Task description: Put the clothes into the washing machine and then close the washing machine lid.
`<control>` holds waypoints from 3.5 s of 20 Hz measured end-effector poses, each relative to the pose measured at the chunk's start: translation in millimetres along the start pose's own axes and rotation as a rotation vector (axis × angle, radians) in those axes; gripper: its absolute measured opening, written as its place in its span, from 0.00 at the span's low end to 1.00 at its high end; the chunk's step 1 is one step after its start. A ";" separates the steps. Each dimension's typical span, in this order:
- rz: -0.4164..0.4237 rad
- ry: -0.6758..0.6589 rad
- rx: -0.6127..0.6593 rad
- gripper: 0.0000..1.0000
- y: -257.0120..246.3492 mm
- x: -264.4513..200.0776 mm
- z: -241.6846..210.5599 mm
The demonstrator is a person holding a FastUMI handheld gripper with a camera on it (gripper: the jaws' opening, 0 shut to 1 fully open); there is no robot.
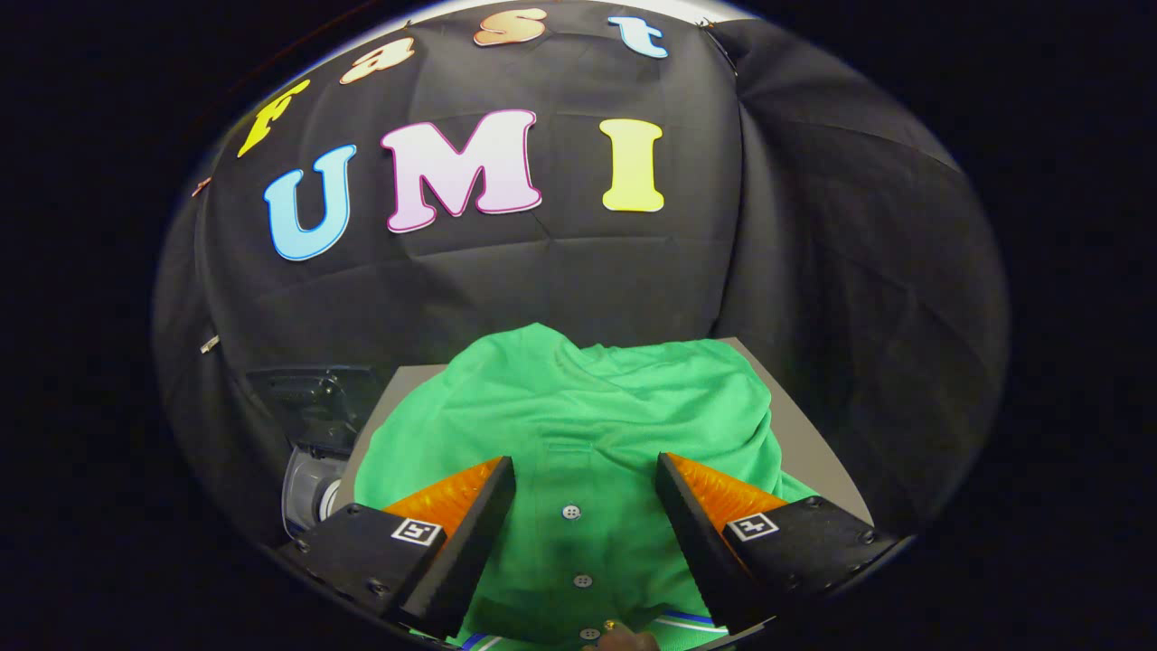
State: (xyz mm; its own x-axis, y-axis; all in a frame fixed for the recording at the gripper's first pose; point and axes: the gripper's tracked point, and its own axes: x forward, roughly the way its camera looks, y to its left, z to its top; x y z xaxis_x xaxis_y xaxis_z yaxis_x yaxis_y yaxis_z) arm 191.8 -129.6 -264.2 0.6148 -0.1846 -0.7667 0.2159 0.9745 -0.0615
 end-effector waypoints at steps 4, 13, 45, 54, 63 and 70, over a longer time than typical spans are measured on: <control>0.004 0.015 -0.014 0.98 -0.1 4.6 -5.0; -0.020 0.107 -0.049 0.99 -3.0 5.8 -10.8; 0.135 -0.197 0.063 0.04 8.8 -87.9 95.3; 0.332 -0.498 0.007 0.04 103.0 -193.4 179.2; 0.628 -0.455 -0.082 0.04 237.7 -221.9 147.7; 0.771 -0.378 -0.167 0.04 320.3 -202.7 98.7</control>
State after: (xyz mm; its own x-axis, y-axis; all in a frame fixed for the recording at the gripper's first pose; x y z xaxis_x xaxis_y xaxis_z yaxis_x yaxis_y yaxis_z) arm 211.2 207.4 -65.5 0.7606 0.5323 -0.3717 -0.4593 0.8458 0.2714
